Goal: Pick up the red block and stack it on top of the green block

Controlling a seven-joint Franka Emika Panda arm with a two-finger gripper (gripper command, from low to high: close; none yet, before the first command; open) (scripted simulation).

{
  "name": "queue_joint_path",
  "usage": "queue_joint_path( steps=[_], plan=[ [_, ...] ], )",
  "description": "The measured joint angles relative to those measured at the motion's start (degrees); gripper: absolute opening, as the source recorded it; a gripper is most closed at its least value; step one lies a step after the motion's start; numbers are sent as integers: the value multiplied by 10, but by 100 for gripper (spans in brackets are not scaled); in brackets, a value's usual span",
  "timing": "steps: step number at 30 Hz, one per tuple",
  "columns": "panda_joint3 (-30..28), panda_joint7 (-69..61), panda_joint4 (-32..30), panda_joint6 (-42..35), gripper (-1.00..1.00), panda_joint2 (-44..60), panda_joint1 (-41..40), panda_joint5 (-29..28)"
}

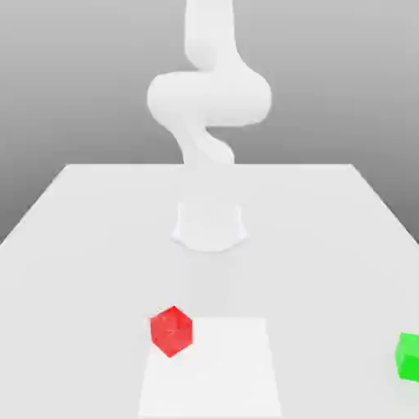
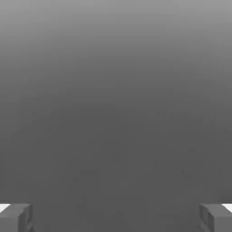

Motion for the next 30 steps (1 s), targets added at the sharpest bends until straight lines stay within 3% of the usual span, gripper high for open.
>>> queue_joint_path(
  steps=[12,18,27,28,30],
  plan=[
    [55,238,-172,159,0,249,-114,-36],
    [47,325,-263,252,0,387,-138,4],
    [14,368,-253,376,0,535,-117,-36],
    [10,370,-252,385,-100,545,-114,-40],
    [10,371,-252,385,-100,545,-114,-40]
  ],
)
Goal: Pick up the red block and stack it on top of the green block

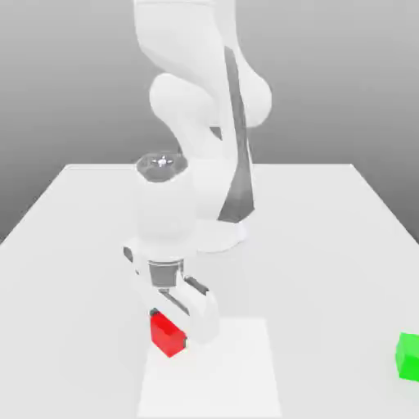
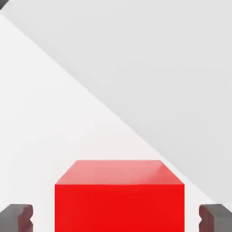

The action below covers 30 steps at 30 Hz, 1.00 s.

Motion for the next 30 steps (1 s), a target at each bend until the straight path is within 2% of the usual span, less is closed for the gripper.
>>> queue_joint_path(
  steps=[5,14,17,21,28,30],
  plan=[
    [1,1,0,0,-100,-1,-1,-1],
    [26,-37,-18,-115,-100,-134,-12,51],
    [76,-57,20,-149,-100,-119,-33,48],
    [143,-76,84,-189,-100,-82,79,25],
    [233,-104,216,-256,-100,-16,190,-38],
    [244,-97,253,-256,-100,21,225,-75]
  ],
)
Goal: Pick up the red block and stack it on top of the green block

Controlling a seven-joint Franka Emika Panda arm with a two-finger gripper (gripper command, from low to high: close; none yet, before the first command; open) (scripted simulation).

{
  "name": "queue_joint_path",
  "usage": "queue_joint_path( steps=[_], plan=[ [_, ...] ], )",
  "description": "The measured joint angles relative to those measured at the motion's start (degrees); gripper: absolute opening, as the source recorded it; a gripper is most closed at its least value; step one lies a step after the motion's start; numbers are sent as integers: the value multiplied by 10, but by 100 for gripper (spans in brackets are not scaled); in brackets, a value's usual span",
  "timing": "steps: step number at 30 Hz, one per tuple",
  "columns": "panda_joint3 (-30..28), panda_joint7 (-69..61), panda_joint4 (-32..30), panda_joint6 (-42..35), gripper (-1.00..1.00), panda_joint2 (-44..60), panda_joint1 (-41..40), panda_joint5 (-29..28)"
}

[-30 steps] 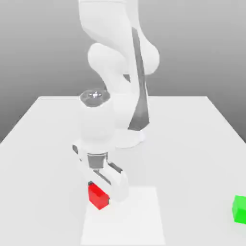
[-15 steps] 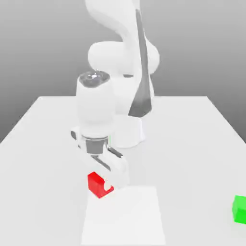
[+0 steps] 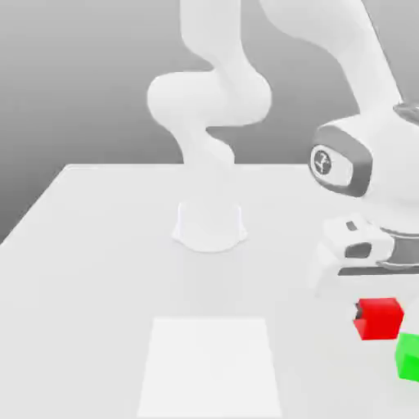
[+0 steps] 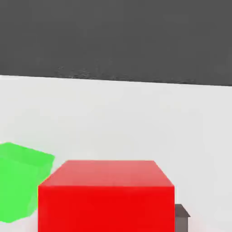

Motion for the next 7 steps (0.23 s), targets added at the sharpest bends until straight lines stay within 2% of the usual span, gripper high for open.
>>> queue_joint_path(
  steps=[3,4,7],
  plan=[
    [-26,30,19,36,-100,58,37,-52],
    [-33,39,21,46,100,73,44,-66],
    [-33,39,21,46,100,73,44,-66]
  ],
)
